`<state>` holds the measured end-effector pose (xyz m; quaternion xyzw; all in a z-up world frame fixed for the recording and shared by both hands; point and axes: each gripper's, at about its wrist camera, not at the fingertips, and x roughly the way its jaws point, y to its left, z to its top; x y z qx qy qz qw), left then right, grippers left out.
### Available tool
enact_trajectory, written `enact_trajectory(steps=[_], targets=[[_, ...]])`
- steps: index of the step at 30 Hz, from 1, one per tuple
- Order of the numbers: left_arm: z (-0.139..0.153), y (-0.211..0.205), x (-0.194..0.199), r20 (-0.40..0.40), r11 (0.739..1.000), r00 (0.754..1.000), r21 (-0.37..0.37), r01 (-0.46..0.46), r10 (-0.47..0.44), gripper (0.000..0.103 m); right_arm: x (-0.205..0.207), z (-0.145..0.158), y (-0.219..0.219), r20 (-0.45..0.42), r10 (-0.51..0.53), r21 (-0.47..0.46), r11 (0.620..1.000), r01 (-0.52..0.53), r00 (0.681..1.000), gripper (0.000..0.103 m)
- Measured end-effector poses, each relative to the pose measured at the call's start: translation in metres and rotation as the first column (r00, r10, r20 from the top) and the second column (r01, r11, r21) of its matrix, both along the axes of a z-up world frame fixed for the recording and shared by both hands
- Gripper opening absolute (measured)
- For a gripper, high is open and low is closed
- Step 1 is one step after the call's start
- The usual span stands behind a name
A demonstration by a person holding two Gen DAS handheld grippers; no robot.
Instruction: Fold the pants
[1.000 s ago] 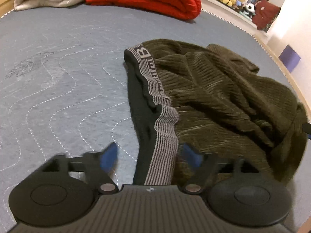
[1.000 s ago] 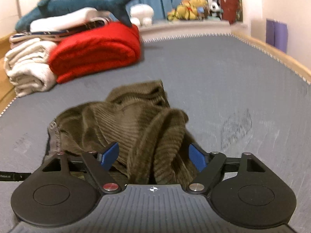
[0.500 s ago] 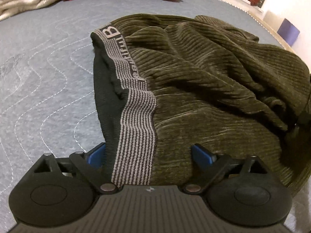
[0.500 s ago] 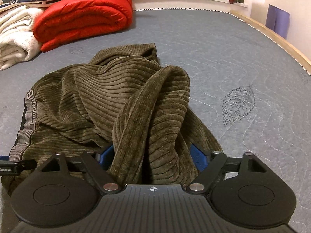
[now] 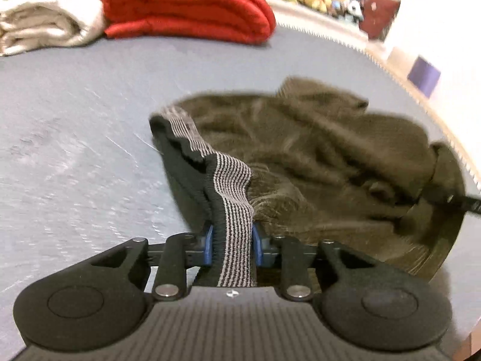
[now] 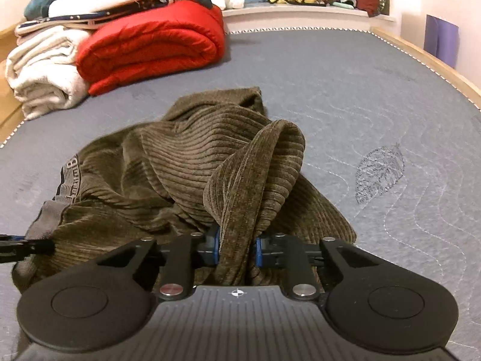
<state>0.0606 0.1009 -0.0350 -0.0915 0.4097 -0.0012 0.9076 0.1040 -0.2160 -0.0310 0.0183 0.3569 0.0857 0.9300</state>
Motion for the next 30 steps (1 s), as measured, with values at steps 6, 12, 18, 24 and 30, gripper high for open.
enact_trajectory(steps=[6,12,18,24,30], targets=[[0.042,0.058,-0.045,0.011,0.987,0.988,-0.044,-0.156,0.156,0.025,-0.025,0.016,0.021,0.033,0.138,0.056,0.989,-0.14,0.99,0.018],[0.03,0.088,-0.05,-0.103,0.975,0.97,-0.006,-0.223,0.222,0.019,-0.048,0.005,0.059,-0.064,0.421,0.029,0.907,-0.42,0.905,0.02],[0.022,0.102,-0.03,-0.126,0.962,0.957,-0.035,-0.269,0.263,0.081,-0.031,0.002,0.055,-0.128,0.405,0.069,0.914,-0.399,0.905,0.038],[-0.001,0.094,-0.01,-0.181,0.968,0.951,0.024,-0.252,0.252,0.089,-0.026,0.016,0.043,-0.074,0.325,0.127,0.941,-0.314,0.943,0.053],[-0.034,0.095,0.004,-0.257,0.977,0.943,0.079,-0.198,0.212,0.101,-0.01,0.027,0.017,-0.01,0.198,0.152,0.969,-0.194,0.98,0.068]])
